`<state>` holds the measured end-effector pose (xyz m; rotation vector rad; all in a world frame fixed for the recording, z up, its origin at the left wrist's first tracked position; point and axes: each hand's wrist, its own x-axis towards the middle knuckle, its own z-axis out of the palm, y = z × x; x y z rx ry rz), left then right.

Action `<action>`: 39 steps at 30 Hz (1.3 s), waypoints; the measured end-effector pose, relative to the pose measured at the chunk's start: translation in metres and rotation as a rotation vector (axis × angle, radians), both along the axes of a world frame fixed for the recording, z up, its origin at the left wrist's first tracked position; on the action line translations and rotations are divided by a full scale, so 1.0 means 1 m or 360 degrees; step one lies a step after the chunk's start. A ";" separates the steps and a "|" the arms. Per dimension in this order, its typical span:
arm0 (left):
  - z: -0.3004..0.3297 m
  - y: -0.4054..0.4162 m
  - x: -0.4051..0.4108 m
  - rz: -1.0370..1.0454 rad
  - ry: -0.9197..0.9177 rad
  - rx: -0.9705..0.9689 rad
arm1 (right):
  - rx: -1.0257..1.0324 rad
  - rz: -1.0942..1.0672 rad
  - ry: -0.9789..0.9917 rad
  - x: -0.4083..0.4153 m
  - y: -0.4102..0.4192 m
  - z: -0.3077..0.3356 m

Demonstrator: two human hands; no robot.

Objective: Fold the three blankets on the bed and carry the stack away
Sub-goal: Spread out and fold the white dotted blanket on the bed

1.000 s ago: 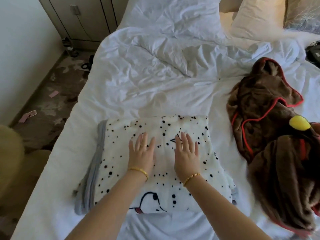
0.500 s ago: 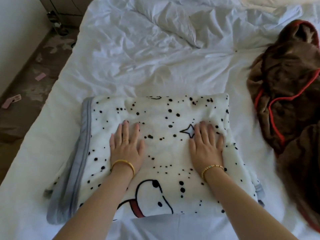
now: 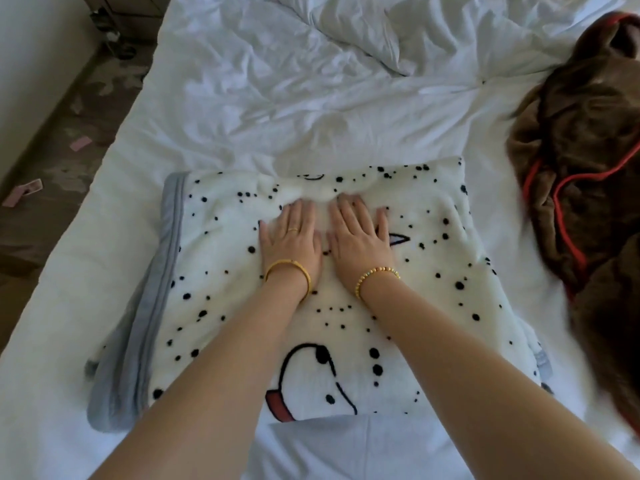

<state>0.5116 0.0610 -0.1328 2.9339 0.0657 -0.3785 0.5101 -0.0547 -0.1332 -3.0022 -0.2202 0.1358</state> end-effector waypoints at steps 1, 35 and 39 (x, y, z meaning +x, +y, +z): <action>-0.002 0.007 0.000 0.0010 -0.0001 0.0019 | 0.0016 -0.0086 0.0003 -0.002 -0.008 -0.003; 0.130 0.010 -0.131 0.0248 0.0254 -0.1289 | 0.1408 -0.0703 0.1163 -0.111 -0.114 0.164; 0.181 0.013 -0.106 0.0467 0.0409 -0.1740 | 0.0713 -0.0203 0.0900 -0.103 -0.025 0.203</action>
